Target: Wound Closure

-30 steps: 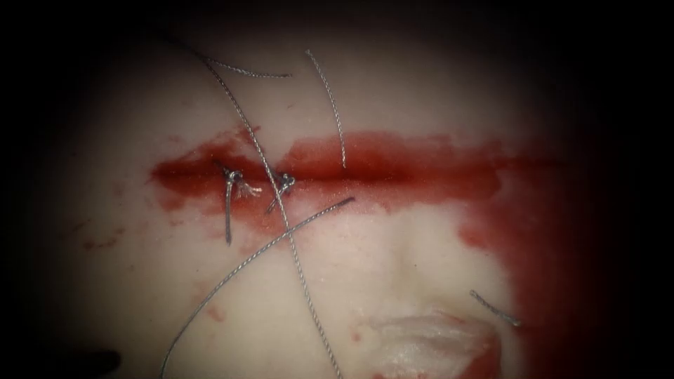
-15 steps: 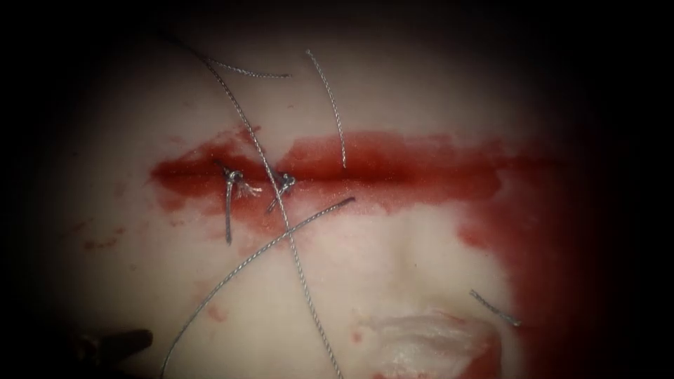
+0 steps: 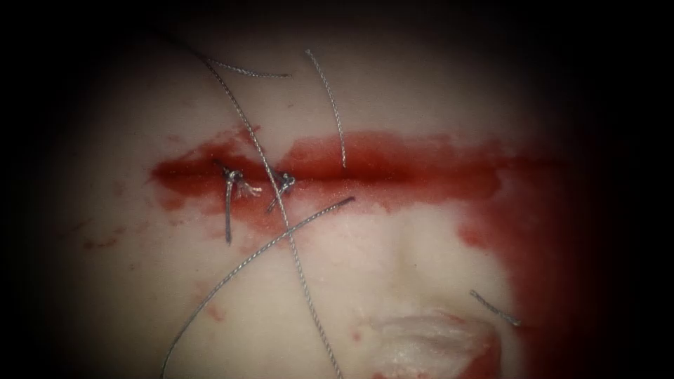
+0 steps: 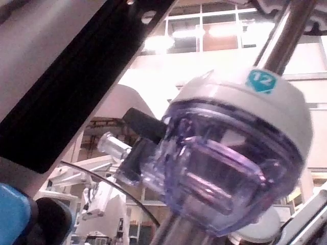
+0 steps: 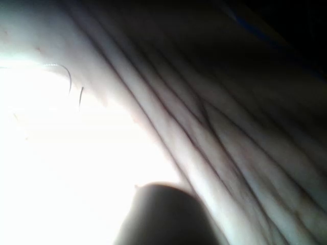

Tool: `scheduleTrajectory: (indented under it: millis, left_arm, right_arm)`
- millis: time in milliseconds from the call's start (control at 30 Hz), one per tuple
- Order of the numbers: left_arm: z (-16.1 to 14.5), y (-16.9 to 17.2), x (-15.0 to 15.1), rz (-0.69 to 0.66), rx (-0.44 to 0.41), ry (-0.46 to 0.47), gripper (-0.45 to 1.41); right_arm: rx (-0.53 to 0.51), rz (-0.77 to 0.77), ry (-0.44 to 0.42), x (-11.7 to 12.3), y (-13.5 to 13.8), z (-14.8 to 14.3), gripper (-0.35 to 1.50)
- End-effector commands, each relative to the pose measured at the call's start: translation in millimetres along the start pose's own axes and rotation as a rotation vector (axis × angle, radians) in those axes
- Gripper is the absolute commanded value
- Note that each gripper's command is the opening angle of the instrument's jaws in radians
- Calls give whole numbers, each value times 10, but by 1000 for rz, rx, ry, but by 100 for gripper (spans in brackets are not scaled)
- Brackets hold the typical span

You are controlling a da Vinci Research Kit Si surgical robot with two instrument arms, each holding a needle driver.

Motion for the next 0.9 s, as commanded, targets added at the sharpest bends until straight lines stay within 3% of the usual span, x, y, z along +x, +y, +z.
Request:
scheduleTrajectory:
  millis: [33, 67, 200, 367, 667, 733, 833, 900]
  left_arm:
    - [5, -4, -9, -27, 7, 15, -20]
    - [5, -3, -9, -65, 8, 26, -45]
    - [7, -4, -20, -96, 23, 50, -45]
    - [2, -16, -52, 79, 6, -88, -45]
    - [-19, -50, -101, 208, -28, -222, -45]
    - [-18, -54, -116, 261, -38, -221, -45]
    - [-18, -50, -136, 390, -37, -183, -45]
    - [-21, -45, -141, 442, -18, -151, -45]
  right_arm:
    - [-1, 1, 7, 15, -1, 0, 130]
    - [-1, 2, 7, 15, -2, 0, 130]
    - [-3, -1, 6, 16, -6, 0, 130]
    - [-5, -3, 6, 16, -9, 0, 130]
    - [-11, -20, 8, 18, -15, 3, 128]
    - [-15, -38, 7, 21, -18, 5, 125]
    - [-23, -126, 10, 29, -25, 11, 98]
    - [13, -129, 31, 38, -30, 18, 99]
